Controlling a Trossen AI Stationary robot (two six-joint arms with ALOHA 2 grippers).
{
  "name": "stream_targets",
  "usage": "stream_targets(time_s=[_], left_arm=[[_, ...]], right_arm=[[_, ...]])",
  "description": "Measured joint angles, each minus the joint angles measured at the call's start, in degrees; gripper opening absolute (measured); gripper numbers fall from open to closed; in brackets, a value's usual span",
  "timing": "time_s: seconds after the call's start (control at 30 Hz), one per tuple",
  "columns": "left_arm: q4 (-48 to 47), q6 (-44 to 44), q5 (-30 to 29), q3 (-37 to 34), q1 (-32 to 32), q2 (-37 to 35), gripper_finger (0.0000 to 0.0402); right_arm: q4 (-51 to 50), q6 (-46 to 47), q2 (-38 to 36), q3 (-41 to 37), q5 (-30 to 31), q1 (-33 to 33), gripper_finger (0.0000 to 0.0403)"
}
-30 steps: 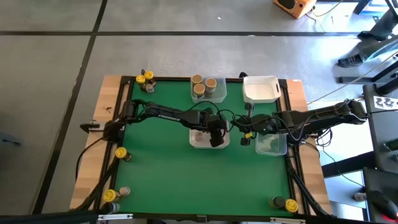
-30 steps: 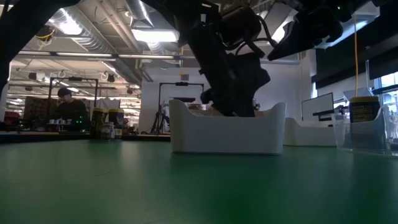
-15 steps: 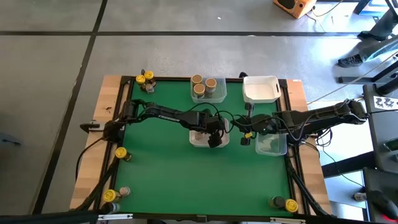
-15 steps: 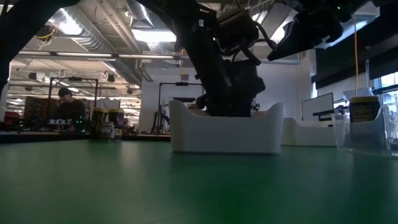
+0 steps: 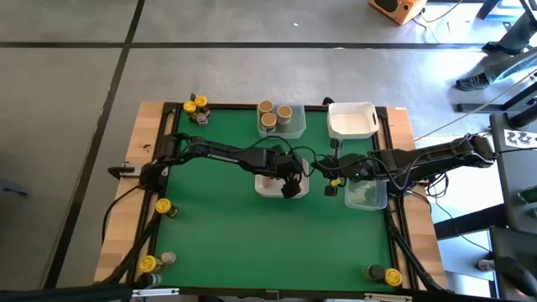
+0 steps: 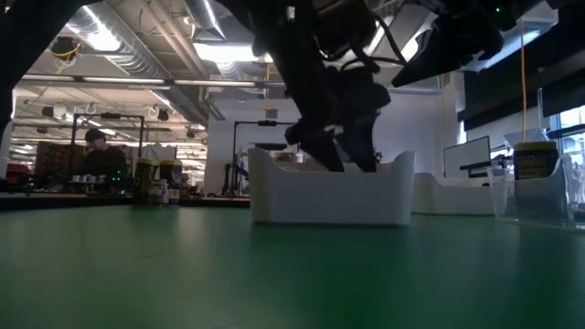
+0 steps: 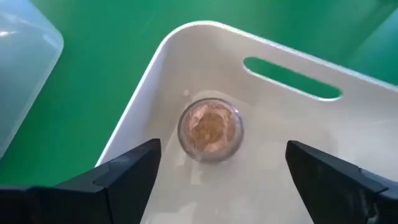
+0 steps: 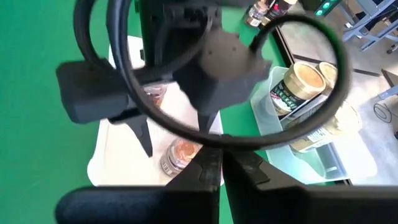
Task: Sort spices by type
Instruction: Put the brown seasoning bottle into the bottom white bin
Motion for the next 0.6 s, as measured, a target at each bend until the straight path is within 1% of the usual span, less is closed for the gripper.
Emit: stream_targets(time_s=[0.17,0.27,0.37,0.53,0.6], left_arm=[[-3.69,-0.04,-0.31,0.12,-1.02,-3.51,0.0342],[-8.34,0.47,-2.37,0.13,-2.04,-6.34,0.0342],[-15.7,-0.04,-6.39,0.14,-3.07,-9.08,0.0342],[-28.92,-3.94,-10.92,0.14,-4.31,-13.24,0.0342],[-33.81,-5.33,-11.51,-0.69,-4.83,-15.11,0.0343]], right_arm=[[-0.18,0.11,0.0,0.0,-0.01,0.0,0.0014],[-0.16,0.11,0.0,0.0,-0.01,0.0,0.0014],[-0.26,0.14,0.0,0.0,-0.01,0.0,0.0014],[-0.61,0.13,0.0,0.0,-0.01,0.0,0.0014],[-0.71,0.15,0.0,0.0,-0.01,0.0,0.0014]])
